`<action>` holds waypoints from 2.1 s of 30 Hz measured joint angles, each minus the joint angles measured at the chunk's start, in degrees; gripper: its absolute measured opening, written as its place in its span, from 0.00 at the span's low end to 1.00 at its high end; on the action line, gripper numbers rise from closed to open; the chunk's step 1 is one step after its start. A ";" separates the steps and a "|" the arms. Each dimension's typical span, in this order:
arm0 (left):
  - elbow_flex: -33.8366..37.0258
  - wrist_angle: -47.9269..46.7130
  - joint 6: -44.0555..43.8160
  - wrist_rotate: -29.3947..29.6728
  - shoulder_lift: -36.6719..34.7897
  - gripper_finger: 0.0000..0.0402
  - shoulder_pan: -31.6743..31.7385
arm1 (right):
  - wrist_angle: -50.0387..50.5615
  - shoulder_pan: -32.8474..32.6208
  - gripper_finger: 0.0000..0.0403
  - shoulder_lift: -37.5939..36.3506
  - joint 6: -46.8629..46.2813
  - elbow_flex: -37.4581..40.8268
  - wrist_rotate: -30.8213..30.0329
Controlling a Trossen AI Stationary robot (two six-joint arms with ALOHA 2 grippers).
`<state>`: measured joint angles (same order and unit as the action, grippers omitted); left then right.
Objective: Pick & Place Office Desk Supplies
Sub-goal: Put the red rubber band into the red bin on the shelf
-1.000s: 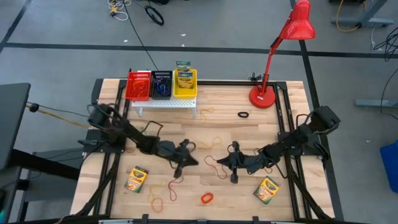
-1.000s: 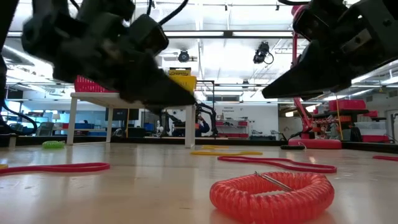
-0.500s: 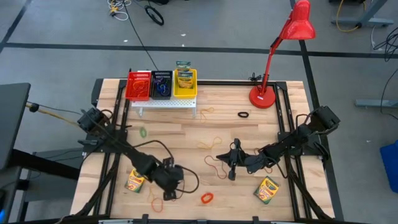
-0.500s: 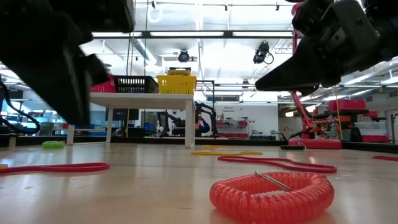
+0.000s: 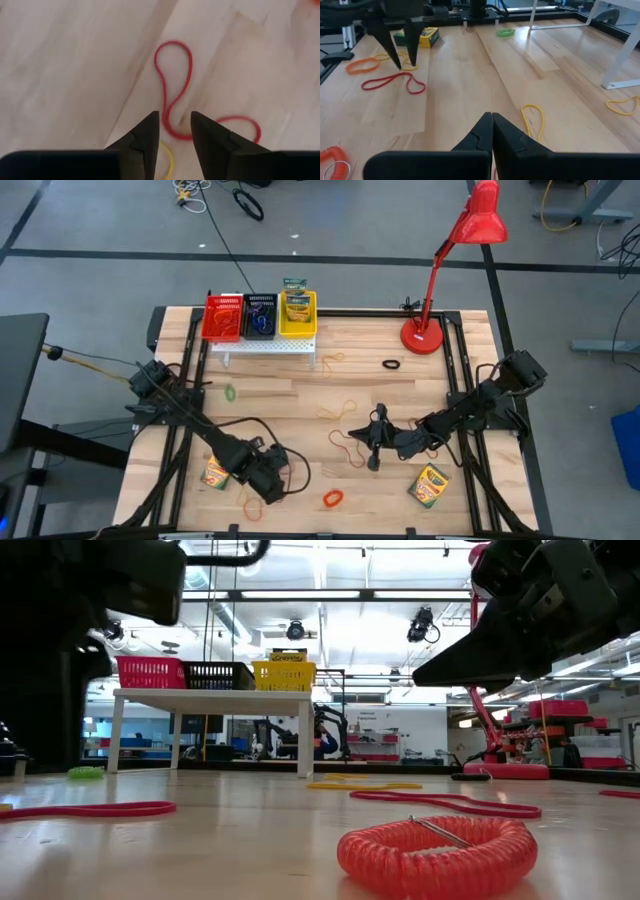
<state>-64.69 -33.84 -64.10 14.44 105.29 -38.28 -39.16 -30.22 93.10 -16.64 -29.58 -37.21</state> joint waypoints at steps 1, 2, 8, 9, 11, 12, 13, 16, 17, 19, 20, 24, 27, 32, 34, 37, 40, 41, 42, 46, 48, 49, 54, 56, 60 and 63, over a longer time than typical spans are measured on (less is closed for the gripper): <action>-0.03 0.76 -0.01 0.21 0.56 0.30 0.15 | -0.02 0.00 0.01 0.00 0.00 0.00 0.00; -0.04 1.08 -0.01 0.41 1.10 0.30 0.15 | -0.04 0.00 0.01 0.00 0.00 0.00 0.00; -0.14 1.07 0.85 -1.07 4.33 0.30 0.37 | -0.07 0.02 0.01 -0.01 0.00 0.00 0.00; -0.16 1.10 1.05 -1.25 4.53 0.30 0.41 | -0.07 0.01 0.01 -0.02 0.00 0.00 0.00; -0.17 1.04 1.20 -0.94 4.67 0.29 0.39 | -0.09 0.00 0.01 -0.02 0.00 0.00 0.00; -0.17 0.95 1.38 -0.91 4.71 0.28 0.39 | -0.09 0.00 0.01 -0.02 0.00 0.00 0.02; -0.17 0.86 1.71 -1.18 4.67 0.26 0.48 | -0.09 0.02 0.01 -0.02 0.00 0.00 0.00; -0.11 0.42 3.44 -4.89 4.60 0.17 1.44 | -0.18 0.02 0.01 -0.02 0.02 0.00 0.00; -0.09 0.24 3.71 -5.62 4.60 0.13 1.79 | -0.42 0.02 0.01 -0.02 0.00 0.00 0.01; -0.13 0.17 4.36 -5.85 4.60 0.05 2.13 | -0.56 0.02 0.01 -0.04 0.02 0.00 0.00; -0.15 -0.01 4.86 -5.67 4.31 0.03 2.29 | -0.52 0.02 0.01 -0.04 0.00 0.00 0.00; 0.11 -1.25 7.76 -3.72 2.42 0.01 2.83 | -0.52 0.02 0.01 -0.04 0.00 0.00 0.02; 0.23 -4.01 8.46 0.95 -1.18 0.01 3.38 | -0.51 0.02 0.01 -0.04 0.02 0.00 0.04; 0.11 -9.20 9.25 9.10 -6.32 0.01 3.45 | -0.53 0.02 0.01 -0.04 0.00 0.00 0.04; 0.11 -10.67 9.37 11.95 -8.23 0.01 3.39 | -0.50 0.02 0.01 -0.04 0.00 0.00 0.04; 0.09 -10.85 12.55 17.19 -9.56 0.01 3.18 | -0.52 0.02 0.01 -0.04 0.00 0.00 0.04; 0.12 -9.13 18.11 25.17 -9.83 0.01 2.12 | -0.52 0.02 0.01 -0.04 0.00 0.00 0.04; 0.47 -7.82 19.96 28.14 -9.59 0.01 1.65 | -0.50 0.02 0.01 -0.04 0.00 0.00 0.04; 1.13 -6.00 22.00 31.00 -9.15 0.01 1.29 | -0.50 0.02 0.01 -0.04 0.00 0.00 0.04; 6.72 4.09 24.70 42.25 -7.34 0.01 0.67 | -0.48 0.02 0.01 -0.04 0.00 0.00 0.04; 10.21 9.81 24.75 44.19 -7.16 0.01 0.92 | -0.48 0.02 0.01 -0.04 0.00 0.00 0.04; 11.89 11.83 24.76 43.65 -7.12 0.01 1.23 | -0.48 0.02 0.01 -0.04 0.00 0.00 0.04; 15.91 16.35 24.49 34.12 -7.03 0.02 1.63 | -0.46 0.02 0.01 -0.04 -0.07 0.00 0.04; 15.88 16.31 24.45 29.31 -7.03 0.06 1.70 | -0.46 0.02 0.01 -0.04 -0.07 0.00 0.04; 14.58 13.11 23.10 21.81 -7.03 0.16 2.92 | -0.48 0.02 0.01 -0.04 -0.04 0.00 0.02; 13.92 10.42 26.07 18.25 -7.05 0.24 3.91 | -0.48 0.02 0.01 -0.04 -0.04 0.00 0.02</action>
<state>-50.76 -23.42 -38.03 32.69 98.24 -34.37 -39.64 -30.20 93.06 -16.69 -29.58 -37.19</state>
